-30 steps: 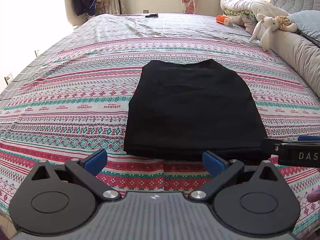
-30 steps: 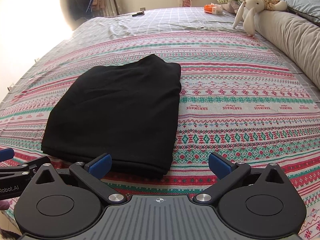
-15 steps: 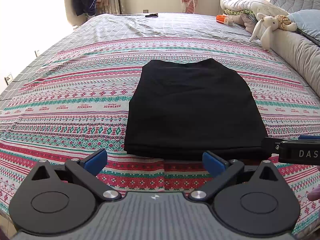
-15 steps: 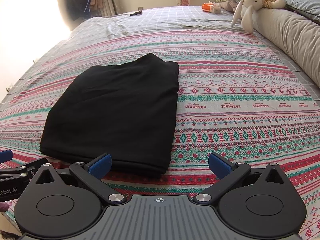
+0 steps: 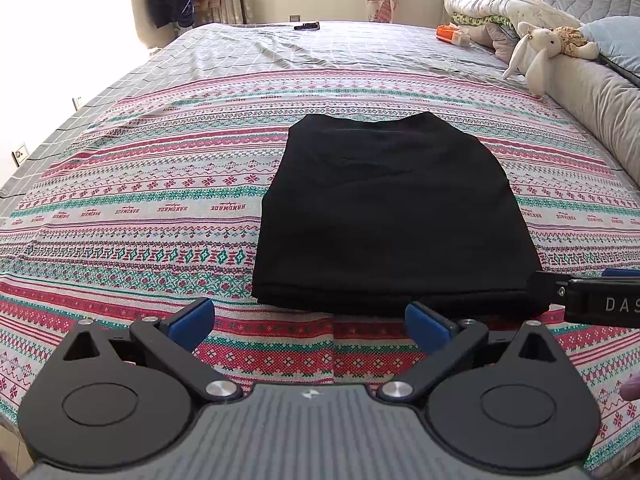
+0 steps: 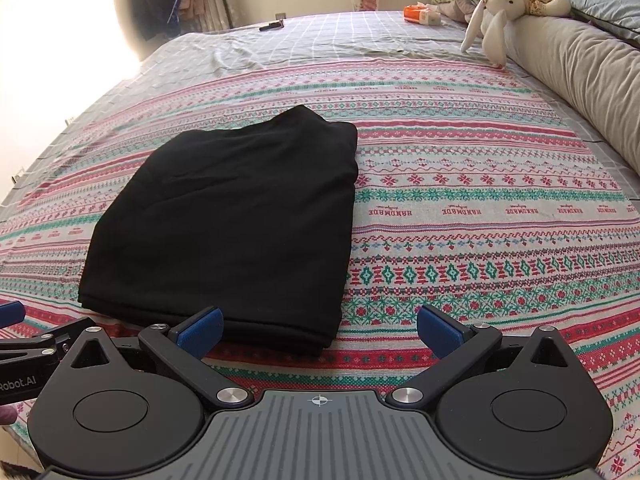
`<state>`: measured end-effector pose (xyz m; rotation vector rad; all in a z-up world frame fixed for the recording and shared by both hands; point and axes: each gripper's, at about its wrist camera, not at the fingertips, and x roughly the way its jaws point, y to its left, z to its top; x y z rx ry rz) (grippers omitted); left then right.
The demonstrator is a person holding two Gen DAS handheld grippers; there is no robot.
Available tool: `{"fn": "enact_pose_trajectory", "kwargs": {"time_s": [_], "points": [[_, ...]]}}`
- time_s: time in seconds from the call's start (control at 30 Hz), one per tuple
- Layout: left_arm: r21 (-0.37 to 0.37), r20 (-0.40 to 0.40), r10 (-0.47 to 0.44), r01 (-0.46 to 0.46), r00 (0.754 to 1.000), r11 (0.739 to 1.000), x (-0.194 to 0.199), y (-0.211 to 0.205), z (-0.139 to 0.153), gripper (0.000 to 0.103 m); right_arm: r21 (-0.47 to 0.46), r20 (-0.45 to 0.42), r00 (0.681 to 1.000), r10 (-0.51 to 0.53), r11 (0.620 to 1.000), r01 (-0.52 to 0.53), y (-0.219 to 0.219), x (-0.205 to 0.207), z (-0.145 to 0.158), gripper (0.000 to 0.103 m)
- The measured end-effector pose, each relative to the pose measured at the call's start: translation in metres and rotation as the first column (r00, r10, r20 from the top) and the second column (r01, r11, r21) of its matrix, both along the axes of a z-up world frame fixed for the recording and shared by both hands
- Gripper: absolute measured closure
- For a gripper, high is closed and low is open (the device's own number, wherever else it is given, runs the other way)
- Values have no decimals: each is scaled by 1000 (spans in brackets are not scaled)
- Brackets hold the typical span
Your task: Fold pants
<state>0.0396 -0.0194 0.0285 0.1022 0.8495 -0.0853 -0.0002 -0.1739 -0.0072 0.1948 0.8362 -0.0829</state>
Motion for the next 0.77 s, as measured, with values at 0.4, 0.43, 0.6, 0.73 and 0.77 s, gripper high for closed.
{"fn": "enact_pose_trajectory", "kwargs": {"time_s": [0.4, 0.43, 0.6, 0.73, 0.77], "points": [[14, -25, 14, -14, 1000, 1000, 4, 0, -3, 0, 0, 0, 1000, -2, 1000, 2, 0, 0, 1, 0], [14, -28, 16, -16, 999, 1000, 4, 0, -4, 0, 0, 0, 1000, -2, 1000, 2, 0, 0, 1, 0], [14, -46, 26, -26, 999, 1000, 6, 2, -5, 0, 0, -2, 1000, -3, 1000, 3, 1, 1, 1, 0], [17, -54, 28, -27, 998, 999, 7, 3, -7, 0, -1, -1, 1000, -2, 1000, 2, 1, 1, 1, 0], [17, -57, 26, -25, 998, 1000, 7, 4, -7, 0, -1, -2, 1000, -1, 1000, 1, 1, 1, 0, 0]]}}
